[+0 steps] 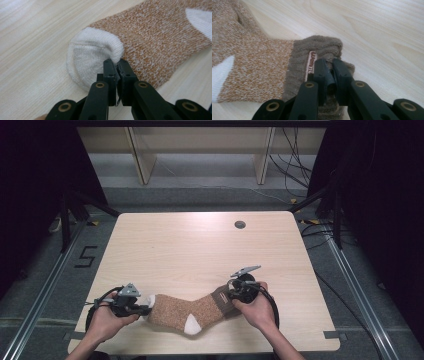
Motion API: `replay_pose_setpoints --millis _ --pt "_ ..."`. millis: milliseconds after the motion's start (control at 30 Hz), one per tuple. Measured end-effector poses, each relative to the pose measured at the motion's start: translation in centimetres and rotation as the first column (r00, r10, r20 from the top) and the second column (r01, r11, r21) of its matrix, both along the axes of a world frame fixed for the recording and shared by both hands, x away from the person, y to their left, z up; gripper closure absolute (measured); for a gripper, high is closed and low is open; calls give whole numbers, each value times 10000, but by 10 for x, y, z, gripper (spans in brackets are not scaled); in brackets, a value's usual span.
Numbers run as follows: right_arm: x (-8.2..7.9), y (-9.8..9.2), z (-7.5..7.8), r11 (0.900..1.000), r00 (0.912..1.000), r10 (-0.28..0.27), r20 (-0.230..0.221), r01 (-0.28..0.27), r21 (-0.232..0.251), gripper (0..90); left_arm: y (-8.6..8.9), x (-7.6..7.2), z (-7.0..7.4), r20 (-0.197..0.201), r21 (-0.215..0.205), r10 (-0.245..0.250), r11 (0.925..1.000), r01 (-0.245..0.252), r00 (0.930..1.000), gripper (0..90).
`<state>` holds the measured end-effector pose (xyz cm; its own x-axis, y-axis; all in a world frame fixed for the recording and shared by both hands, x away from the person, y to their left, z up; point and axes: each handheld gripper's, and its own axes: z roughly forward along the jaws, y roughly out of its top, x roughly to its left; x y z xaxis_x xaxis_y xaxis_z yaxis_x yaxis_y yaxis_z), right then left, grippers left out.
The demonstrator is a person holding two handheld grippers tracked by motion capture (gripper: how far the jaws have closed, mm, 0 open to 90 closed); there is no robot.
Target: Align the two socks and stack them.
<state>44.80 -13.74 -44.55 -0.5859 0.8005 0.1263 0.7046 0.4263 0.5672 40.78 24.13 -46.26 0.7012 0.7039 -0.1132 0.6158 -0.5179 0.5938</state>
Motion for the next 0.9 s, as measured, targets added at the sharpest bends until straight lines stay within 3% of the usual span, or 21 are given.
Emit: replay_pose_setpoints --millis 133,267,367,433,500,533,633,767,900 --pt "-5 -3 10 9997 9999 13 101 -15 224 828 2 -4 12 96 -325 -55 9995 58 9999 864" --pt "-10 -6 20 9996 9998 -83 180 78 263 828 2 -4 19 213 -325 -148 9994 155 9997 862" --pt "-12 -10 20 9998 9999 -96 31 95 183 827 3 0 14 89 -236 -41 9997 44 10000 860" --pt "-10 -13 15 10000 9999 20 99 -20 41 826 2 2 9 -17 -79 -116 9999 115 9999 857" --pt "-10 -12 7 9997 9993 -235 -299 235 9 818 0 5 0 -191 71 -65 10000 67 9998 849" --pt "-7 -14 2 9998 9997 -69 -240 63 -214 806 0 6 -3 -265 28 -74 10000 74 9996 843" --pt "-6 -15 -10 9995 9992 -152 -375 141 -284 755 2 5 -2 -75 -56 200 9998 -200 9998 761" --pt "-5 -18 -5 9990 9981 -451 -420 449 -53 609 9 3 9 434 -500 825 9955 -804 9956 475" --pt "-6 -20 4 9964 9961 -841 -271 845 108 521 16 2 14 690 -735 1151 9912 -1100 9910 377"
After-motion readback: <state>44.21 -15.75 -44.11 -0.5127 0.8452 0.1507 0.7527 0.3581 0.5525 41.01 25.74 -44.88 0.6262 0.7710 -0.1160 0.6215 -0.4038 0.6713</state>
